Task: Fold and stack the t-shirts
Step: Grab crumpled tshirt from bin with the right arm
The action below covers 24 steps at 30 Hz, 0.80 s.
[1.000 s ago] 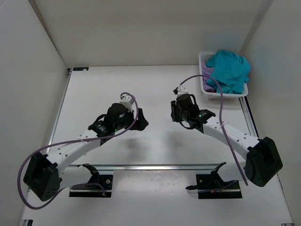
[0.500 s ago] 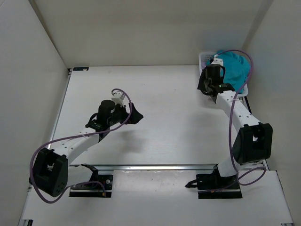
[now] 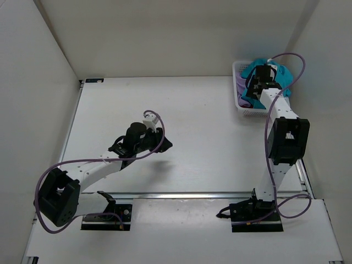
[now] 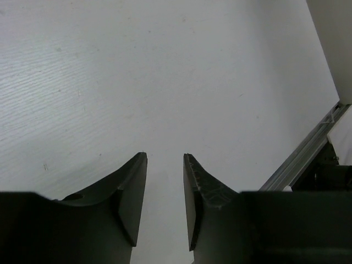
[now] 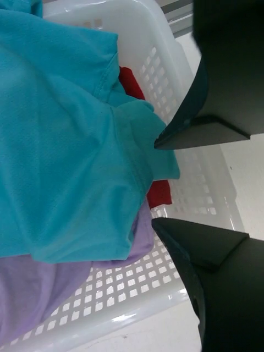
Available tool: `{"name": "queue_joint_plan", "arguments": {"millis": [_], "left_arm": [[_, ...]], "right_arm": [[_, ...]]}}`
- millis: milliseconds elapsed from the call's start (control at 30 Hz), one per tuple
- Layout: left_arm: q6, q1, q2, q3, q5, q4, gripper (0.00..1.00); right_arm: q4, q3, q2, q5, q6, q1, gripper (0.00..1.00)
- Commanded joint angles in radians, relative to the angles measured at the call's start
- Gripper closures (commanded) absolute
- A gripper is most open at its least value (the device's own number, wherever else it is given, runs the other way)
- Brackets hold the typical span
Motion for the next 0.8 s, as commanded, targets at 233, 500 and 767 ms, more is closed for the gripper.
{"name": "queue_joint_plan", "arguments": {"millis": [233,500,767], "left_arm": [[-0.010,-0.018,-0.026,-0.014,-0.052,0.010,0.51],[-0.017,-0.005,-0.002,-0.003,-0.084,-0.007,0.55],[-0.033,-0.021,-0.037,0.049,-0.089,-0.041,0.54]], "right_arm": [[-0.004,0.156,0.095,-0.018,-0.015,-0.023,0.48],[0.010,0.168,0.049,0.032,-0.017,-0.017,1.00],[0.072,0.207,-0.318,0.054,-0.110,0.150,1.00]]}}
